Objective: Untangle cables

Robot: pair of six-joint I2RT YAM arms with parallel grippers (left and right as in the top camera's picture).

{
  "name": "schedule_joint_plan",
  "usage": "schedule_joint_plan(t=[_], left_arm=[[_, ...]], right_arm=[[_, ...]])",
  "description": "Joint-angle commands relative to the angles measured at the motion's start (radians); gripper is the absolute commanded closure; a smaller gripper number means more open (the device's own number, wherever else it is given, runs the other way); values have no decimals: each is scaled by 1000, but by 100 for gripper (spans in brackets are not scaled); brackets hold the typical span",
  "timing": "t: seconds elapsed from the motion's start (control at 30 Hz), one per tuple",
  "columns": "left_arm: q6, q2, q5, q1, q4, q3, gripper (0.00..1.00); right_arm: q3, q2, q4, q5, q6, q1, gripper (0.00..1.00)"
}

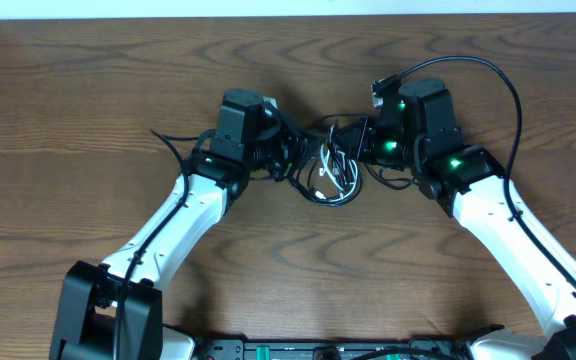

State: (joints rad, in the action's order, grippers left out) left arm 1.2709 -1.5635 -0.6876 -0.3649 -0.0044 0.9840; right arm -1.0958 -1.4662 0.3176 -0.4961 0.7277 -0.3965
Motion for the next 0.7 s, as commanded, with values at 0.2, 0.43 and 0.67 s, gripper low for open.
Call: schedule_joint_plan(t=[0.2,0.43,0.67], left_arm=[[-669,1,235,63,-412,2,93],[-784,41,380,220,-549,2,93],[-784,61,8,240,-422,2,85]], right_arm=[[-4,0,235,478,-109,68,99],[-4,0,436,903,-89,149,99],[-4,0,270,271,-203,101,99]])
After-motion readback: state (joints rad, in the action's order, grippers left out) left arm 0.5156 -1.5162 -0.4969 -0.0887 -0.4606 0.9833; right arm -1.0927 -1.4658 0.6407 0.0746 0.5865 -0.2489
